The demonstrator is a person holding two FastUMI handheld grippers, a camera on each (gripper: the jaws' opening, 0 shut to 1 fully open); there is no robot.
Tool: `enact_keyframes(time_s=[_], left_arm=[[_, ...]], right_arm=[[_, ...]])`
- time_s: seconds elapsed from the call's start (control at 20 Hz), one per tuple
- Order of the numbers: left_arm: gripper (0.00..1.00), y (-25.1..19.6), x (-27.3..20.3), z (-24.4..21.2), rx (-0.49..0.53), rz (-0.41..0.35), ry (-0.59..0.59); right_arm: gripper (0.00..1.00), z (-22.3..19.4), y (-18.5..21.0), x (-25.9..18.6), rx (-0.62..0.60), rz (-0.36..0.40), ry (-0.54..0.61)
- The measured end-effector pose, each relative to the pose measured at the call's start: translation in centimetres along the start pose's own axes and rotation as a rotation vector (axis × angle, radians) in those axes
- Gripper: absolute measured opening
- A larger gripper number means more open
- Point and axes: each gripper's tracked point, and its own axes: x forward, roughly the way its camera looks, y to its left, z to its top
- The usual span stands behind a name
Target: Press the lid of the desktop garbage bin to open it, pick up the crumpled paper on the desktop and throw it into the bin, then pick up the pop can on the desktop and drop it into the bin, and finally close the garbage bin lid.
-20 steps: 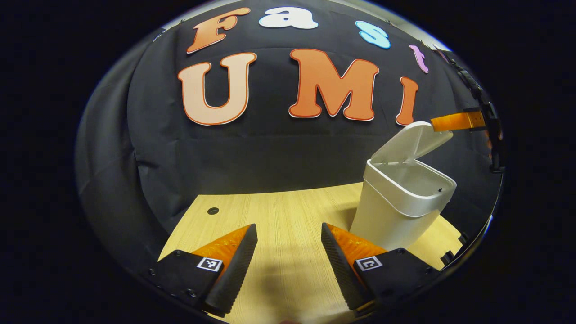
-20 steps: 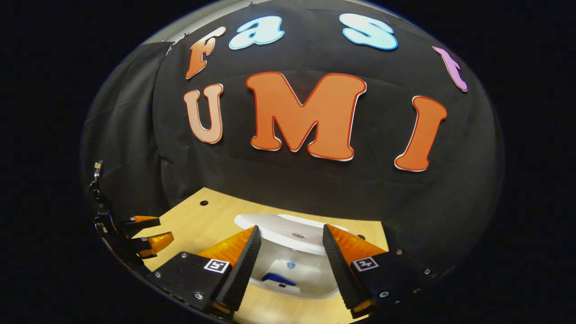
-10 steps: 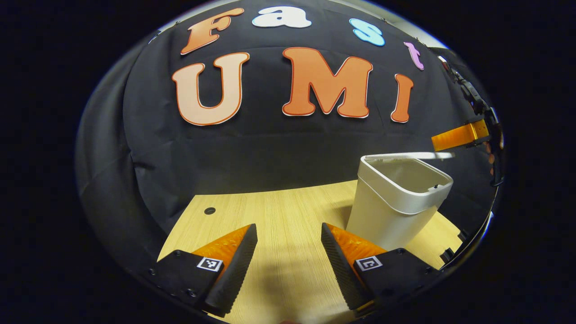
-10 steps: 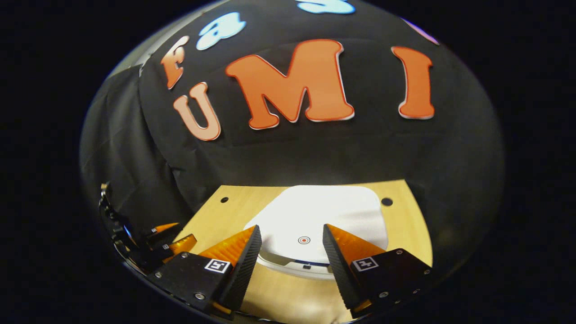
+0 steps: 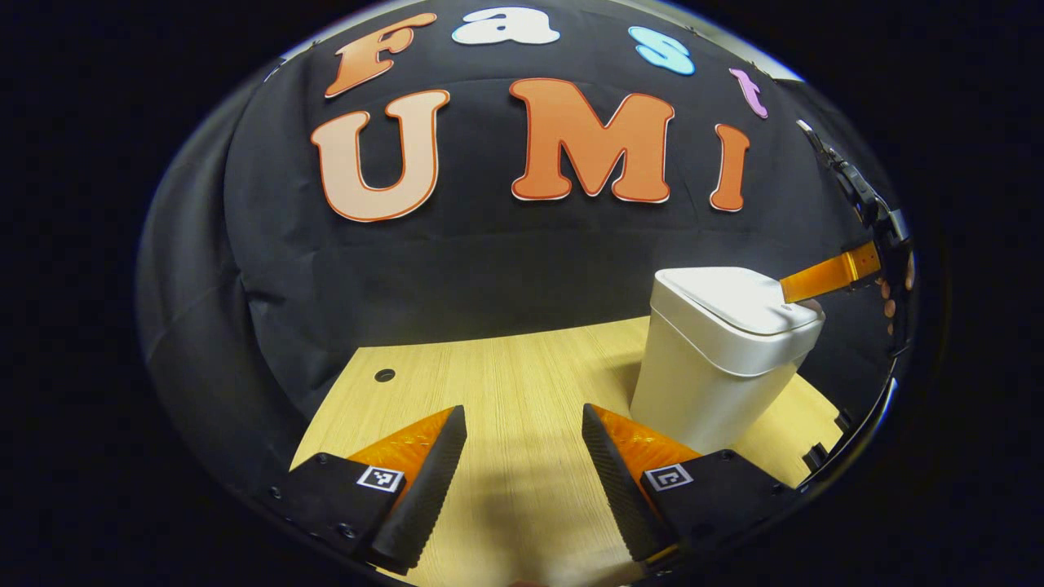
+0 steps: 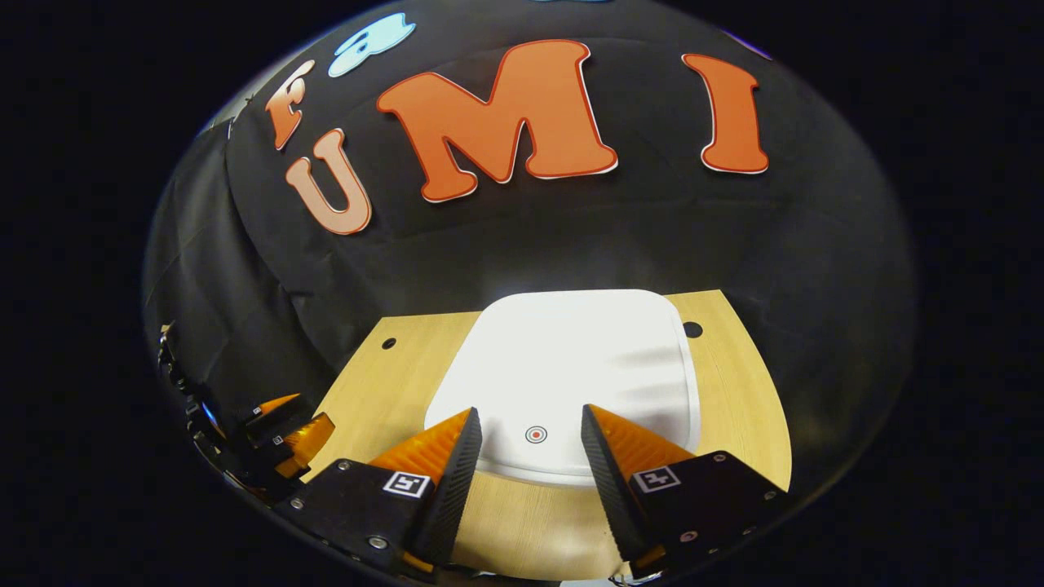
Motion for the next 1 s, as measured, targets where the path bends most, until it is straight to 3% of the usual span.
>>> enact_keyframes(time_s=[0.3,0.35,0.4,0.45,0.75,0.8,1.0], left_arm=[[0.90,-1.2,0.5,0.5,0.035,-0.024,0.001],[0.92,-1.4,0.5,0.6,0.037,-0.027,-0.001],[0.92,-1.5,0.6,0.7,0.040,-0.031,-0.001],[0.92,-1.6,0.6,0.8,0.042,-0.033,-0.002],[0.92,-1.0,0.3,2.2,0.042,-0.028,-0.035],[0.92,-0.7,0.2,2.7,0.037,-0.024,-0.047],[0.92,1.0,-0.6,5.1,0.024,0.007,-0.103]], right_arm=[[0.61,-0.9,0.6,0.4,-0.135,-0.115,0.013],[0.61,-1.1,0.9,0.6,-0.148,-0.120,0.021],[0.55,-1.2,1.0,0.1,-0.166,-0.112,0.021],[0.60,-1.2,1.2,0.2,-0.179,-0.107,0.032],[0.61,-1.0,1.1,0.4,-0.248,-0.123,-0.014],[0.56,-0.9,1.3,0.5,-0.253,-0.125,-0.036],[0.71,-0.1,1.9,0.4,-0.282,-0.147,-0.114]])
